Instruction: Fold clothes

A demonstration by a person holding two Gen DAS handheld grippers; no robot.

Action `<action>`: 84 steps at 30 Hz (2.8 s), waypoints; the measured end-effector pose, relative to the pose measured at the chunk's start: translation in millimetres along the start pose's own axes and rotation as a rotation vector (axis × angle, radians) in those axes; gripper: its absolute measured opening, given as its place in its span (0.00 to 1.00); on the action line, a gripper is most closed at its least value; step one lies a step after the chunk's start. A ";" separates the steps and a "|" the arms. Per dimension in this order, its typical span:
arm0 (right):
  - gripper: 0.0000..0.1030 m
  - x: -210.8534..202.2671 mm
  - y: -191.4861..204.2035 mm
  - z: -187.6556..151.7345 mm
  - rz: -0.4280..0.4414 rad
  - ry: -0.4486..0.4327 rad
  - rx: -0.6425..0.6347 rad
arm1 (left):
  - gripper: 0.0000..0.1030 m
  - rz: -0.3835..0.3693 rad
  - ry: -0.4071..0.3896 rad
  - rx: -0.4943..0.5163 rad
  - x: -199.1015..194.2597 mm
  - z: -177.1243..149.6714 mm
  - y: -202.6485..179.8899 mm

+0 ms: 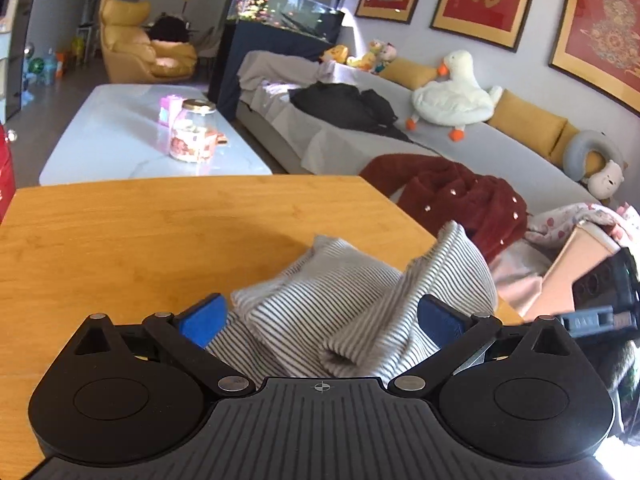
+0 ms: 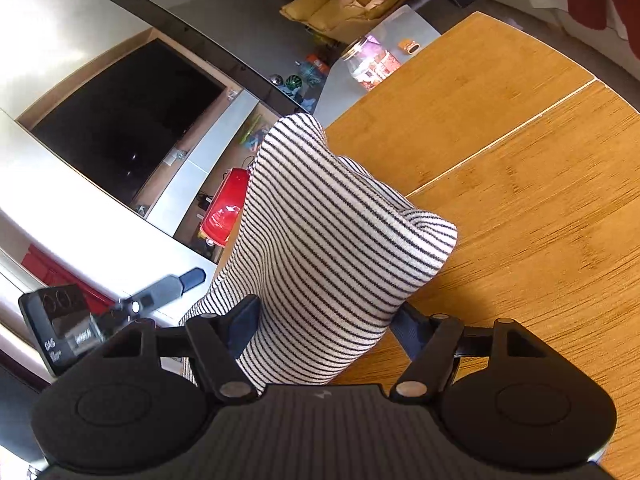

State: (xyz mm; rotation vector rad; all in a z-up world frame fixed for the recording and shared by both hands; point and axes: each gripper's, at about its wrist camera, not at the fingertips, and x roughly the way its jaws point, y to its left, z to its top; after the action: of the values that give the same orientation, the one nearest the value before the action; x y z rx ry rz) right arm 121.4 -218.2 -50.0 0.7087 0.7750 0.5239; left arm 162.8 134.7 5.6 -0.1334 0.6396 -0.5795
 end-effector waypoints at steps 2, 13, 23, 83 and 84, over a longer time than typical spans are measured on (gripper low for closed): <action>0.69 0.8 1.3 0.0 0.001 -0.010 -0.017 | 1.00 0.025 0.018 -0.018 16.5 7.1 9.9; 0.67 30.1 1.0 34.7 -0.007 -0.024 -0.100 | 0.90 0.091 0.169 -0.058 45.3 -12.1 21.1; 0.68 55.8 60.9 63.7 -0.227 -0.095 -0.528 | 0.89 0.039 0.174 -0.091 22.1 -34.4 -6.8; 0.40 23.4 165.4 -137.9 -0.310 0.042 -1.334 | 0.93 0.117 -0.199 -0.379 -82.4 -48.2 6.5; 0.43 26.1 166.0 -143.9 -0.323 0.039 -1.358 | 0.94 0.108 -0.227 -0.361 -90.2 -43.7 2.6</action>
State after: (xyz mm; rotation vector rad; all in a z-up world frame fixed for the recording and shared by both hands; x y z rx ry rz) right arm -1.8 -38.4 -12.4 -0.6742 0.3972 0.6257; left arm 79.2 188.8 17.3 -0.4932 0.5217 -0.3335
